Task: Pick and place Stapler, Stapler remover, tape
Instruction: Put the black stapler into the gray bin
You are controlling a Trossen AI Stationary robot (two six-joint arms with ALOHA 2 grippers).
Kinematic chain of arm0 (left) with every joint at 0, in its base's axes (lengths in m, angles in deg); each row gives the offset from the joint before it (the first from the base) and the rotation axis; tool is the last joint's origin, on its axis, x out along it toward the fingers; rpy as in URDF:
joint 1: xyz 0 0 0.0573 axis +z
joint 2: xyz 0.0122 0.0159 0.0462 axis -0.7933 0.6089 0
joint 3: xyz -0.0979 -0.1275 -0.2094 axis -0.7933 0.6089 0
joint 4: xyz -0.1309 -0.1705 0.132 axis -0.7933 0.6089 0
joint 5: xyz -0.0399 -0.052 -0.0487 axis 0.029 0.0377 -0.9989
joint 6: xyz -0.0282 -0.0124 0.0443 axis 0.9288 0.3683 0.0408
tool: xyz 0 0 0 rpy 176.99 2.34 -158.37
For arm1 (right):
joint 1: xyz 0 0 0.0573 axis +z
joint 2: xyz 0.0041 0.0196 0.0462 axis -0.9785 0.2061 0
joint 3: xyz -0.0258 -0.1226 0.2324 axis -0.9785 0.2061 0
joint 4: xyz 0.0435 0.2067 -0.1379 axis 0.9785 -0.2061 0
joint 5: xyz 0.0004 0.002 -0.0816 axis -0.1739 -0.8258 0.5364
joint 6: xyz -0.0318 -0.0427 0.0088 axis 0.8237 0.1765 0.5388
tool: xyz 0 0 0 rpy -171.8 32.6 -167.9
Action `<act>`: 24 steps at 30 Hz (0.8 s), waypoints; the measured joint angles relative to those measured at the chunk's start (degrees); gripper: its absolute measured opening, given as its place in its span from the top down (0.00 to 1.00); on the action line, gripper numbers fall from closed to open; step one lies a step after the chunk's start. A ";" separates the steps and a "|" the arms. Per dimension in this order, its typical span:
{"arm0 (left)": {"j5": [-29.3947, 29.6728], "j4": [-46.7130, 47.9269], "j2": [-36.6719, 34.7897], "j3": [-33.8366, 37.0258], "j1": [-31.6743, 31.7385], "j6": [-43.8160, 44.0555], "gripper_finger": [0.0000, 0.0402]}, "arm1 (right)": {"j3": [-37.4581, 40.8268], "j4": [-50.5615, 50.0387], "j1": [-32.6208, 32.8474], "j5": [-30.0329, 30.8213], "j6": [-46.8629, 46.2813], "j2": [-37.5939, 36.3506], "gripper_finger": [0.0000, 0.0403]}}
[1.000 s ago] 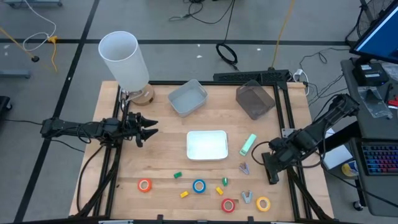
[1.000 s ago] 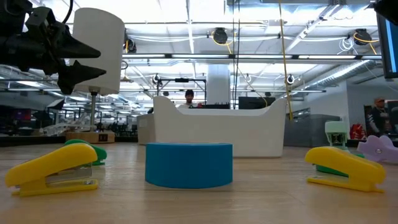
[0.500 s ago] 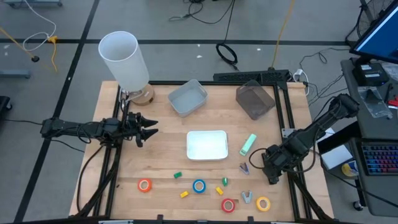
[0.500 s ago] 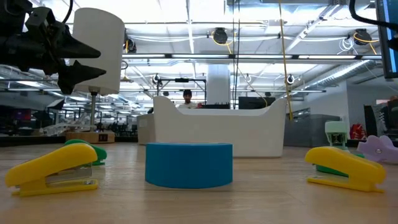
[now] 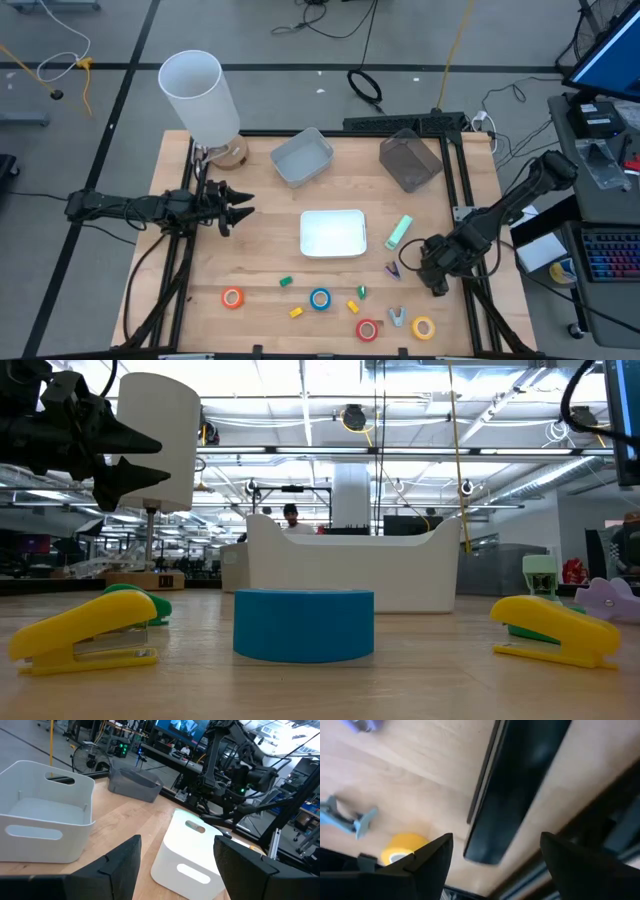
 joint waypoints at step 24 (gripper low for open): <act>-0.08 -1.39 -0.02 0.00 0.01 2.06 0.38 | 14.91 25.02 0.07 -1.29 -8.81 -0.07 0.46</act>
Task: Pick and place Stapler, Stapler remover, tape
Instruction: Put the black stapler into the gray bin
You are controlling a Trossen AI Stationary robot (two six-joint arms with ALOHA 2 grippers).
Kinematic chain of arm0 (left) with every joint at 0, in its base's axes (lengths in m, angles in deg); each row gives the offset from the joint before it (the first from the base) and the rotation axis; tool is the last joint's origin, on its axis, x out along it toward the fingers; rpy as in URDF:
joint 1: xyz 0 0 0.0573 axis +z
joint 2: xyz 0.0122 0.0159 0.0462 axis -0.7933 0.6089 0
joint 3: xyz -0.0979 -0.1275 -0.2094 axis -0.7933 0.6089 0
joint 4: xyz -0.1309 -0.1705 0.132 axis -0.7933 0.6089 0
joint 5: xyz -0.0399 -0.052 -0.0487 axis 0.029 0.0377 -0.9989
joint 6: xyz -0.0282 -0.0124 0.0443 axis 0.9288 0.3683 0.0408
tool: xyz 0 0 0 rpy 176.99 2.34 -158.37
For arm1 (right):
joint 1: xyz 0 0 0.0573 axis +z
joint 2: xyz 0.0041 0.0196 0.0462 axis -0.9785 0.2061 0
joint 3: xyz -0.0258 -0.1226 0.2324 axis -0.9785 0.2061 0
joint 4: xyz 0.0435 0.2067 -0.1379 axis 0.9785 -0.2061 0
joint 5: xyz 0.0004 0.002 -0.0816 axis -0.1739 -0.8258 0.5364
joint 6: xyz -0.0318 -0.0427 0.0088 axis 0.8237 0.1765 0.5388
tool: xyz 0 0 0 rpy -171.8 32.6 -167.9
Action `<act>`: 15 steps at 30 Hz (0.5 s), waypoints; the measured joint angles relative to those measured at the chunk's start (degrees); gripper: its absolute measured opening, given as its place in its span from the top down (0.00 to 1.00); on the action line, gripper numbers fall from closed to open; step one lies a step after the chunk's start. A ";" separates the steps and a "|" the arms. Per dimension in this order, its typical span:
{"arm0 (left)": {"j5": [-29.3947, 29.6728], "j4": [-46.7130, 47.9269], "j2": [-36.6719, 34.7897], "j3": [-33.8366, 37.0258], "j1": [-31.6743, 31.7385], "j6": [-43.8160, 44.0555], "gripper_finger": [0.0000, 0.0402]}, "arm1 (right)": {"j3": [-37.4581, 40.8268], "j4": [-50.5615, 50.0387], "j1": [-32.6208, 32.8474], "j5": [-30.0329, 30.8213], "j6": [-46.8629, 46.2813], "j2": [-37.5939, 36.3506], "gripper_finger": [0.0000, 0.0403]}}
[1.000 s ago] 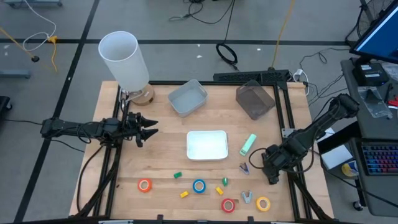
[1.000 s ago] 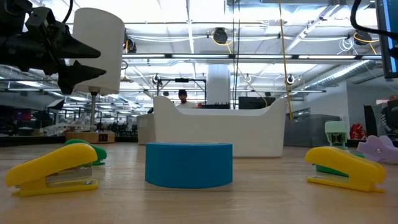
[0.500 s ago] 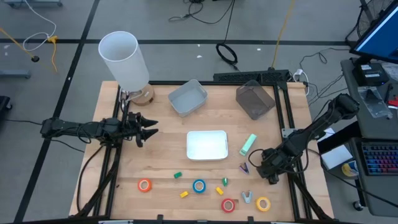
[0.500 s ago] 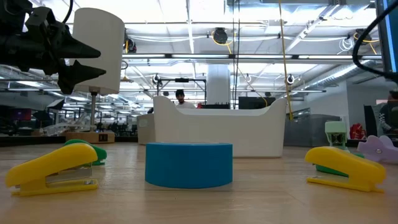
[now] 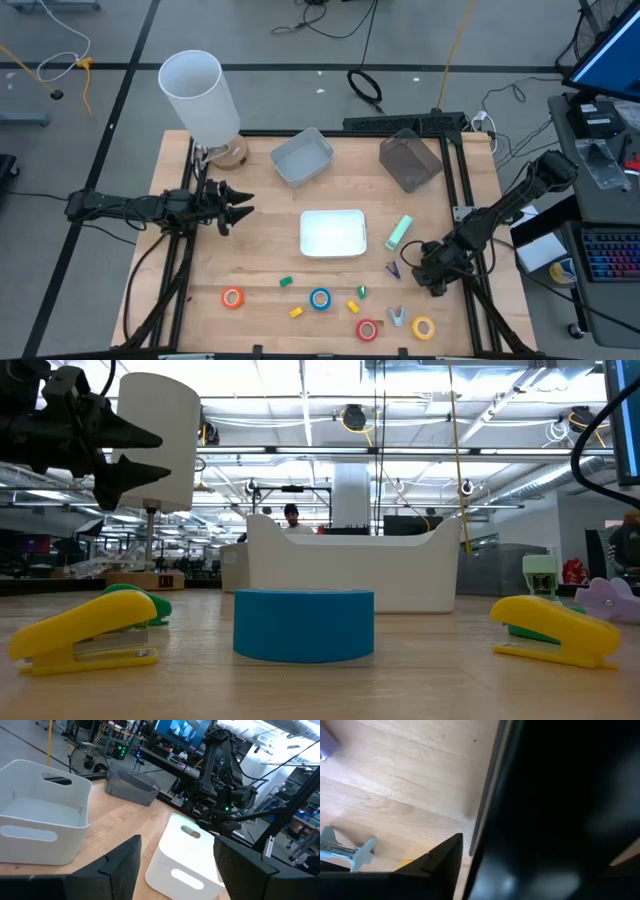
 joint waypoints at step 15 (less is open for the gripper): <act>0.41 -2.87 0.02 0.00 -0.01 9.30 0.38 | -0.42 -1.21 0.00 -2.58 0.27 -1.23 0.71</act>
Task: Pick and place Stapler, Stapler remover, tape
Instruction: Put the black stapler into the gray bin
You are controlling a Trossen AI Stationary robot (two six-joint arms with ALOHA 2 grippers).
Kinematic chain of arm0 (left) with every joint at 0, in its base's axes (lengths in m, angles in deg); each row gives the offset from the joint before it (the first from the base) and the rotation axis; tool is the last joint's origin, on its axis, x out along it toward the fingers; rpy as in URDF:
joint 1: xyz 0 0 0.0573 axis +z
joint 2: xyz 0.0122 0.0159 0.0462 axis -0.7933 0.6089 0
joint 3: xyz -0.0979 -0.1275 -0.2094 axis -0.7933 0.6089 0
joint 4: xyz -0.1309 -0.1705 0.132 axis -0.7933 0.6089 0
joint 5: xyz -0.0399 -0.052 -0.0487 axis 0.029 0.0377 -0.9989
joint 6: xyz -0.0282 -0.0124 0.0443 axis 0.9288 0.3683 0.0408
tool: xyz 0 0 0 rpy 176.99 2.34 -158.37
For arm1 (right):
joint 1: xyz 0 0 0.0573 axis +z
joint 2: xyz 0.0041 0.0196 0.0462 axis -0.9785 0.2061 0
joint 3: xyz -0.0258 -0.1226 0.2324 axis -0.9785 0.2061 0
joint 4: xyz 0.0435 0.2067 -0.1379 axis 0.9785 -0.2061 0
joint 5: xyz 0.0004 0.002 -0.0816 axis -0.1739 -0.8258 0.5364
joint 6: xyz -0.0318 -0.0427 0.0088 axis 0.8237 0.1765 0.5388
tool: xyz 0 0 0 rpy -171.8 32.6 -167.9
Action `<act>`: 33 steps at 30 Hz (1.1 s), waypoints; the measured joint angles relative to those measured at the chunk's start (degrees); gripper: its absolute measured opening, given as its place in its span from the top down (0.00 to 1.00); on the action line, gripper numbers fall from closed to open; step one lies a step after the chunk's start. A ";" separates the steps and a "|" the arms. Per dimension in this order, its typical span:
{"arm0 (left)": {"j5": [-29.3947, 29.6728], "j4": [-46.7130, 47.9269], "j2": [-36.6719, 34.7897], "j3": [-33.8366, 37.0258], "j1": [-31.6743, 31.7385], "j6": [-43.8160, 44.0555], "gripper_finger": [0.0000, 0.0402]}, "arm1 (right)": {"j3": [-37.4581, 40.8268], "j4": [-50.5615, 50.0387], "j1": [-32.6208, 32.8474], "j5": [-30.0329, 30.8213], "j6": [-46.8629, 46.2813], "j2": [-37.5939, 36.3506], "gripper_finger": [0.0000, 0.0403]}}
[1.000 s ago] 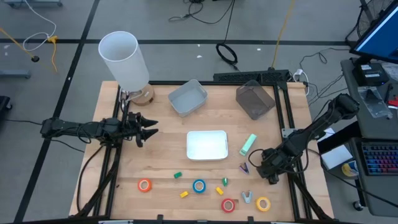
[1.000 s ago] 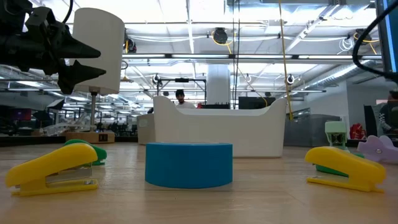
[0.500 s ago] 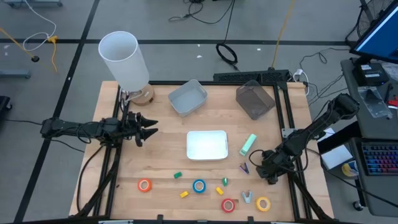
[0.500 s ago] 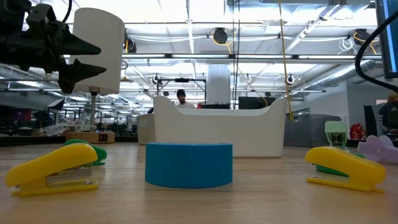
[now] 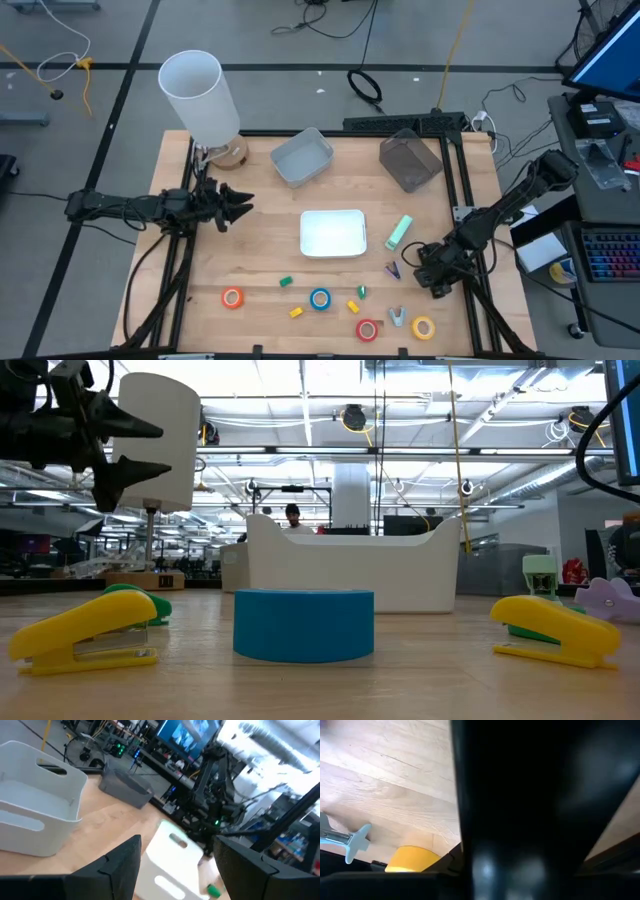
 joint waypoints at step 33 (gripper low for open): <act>3.68 -17.48 0.40 -0.02 0.01 -2.89 0.38 | -22.55 -9.05 -4.02 22.83 16.08 -2.92 0.71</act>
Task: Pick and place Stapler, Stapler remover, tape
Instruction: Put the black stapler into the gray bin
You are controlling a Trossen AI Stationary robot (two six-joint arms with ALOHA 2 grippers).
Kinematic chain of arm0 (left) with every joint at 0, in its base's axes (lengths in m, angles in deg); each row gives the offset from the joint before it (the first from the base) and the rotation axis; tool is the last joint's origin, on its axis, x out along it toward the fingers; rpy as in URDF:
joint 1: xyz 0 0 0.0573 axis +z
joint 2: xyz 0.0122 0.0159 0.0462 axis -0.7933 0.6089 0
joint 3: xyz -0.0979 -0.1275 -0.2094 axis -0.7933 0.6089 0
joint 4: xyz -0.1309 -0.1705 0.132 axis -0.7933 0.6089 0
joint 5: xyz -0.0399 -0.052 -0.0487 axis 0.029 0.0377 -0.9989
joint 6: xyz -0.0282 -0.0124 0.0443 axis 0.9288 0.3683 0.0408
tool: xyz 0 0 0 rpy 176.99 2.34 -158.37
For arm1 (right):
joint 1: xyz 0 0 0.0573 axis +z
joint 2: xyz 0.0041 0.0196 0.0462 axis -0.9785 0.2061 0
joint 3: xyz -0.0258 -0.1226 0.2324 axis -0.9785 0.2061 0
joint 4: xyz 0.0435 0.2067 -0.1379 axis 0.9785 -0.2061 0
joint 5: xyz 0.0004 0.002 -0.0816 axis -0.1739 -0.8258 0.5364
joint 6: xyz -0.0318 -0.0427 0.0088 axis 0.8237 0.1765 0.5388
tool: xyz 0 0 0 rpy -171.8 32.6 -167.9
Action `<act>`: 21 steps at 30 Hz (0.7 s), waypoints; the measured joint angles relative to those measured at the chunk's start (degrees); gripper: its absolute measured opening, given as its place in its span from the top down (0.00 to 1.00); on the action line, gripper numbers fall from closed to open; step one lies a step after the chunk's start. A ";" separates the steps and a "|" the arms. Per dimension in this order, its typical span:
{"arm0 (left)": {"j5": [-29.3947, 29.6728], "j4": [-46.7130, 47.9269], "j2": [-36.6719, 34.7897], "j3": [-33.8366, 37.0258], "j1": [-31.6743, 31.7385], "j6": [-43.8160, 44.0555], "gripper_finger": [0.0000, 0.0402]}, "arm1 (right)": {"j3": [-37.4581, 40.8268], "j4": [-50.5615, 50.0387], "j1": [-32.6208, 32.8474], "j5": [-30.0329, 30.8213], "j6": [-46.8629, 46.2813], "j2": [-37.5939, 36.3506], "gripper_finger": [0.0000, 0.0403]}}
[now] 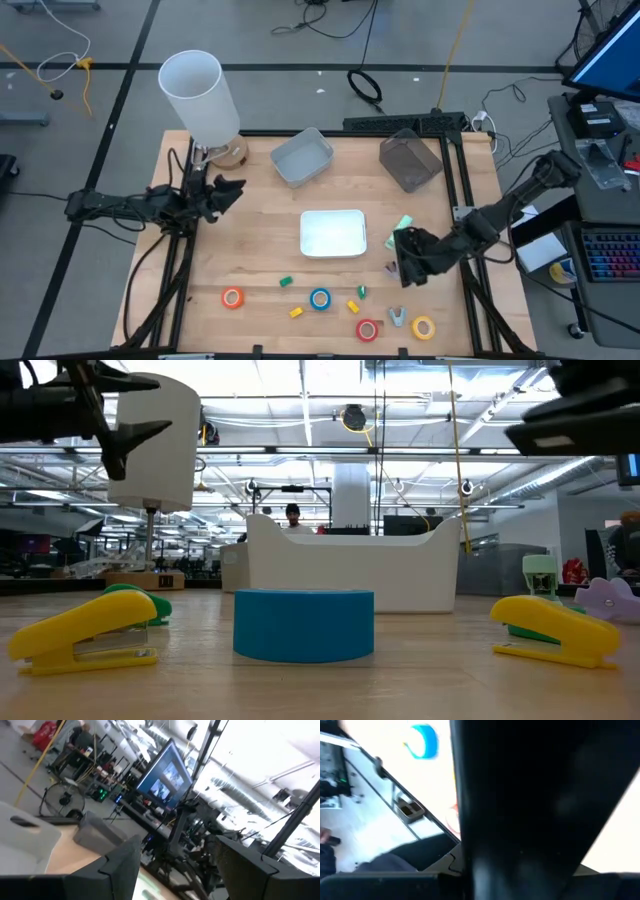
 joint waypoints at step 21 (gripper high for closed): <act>-0.33 -4.21 29.37 -18.68 -3.98 -12.98 0.38 | -0.04 20.32 -21.81 -1.11 32.67 3.54 0.71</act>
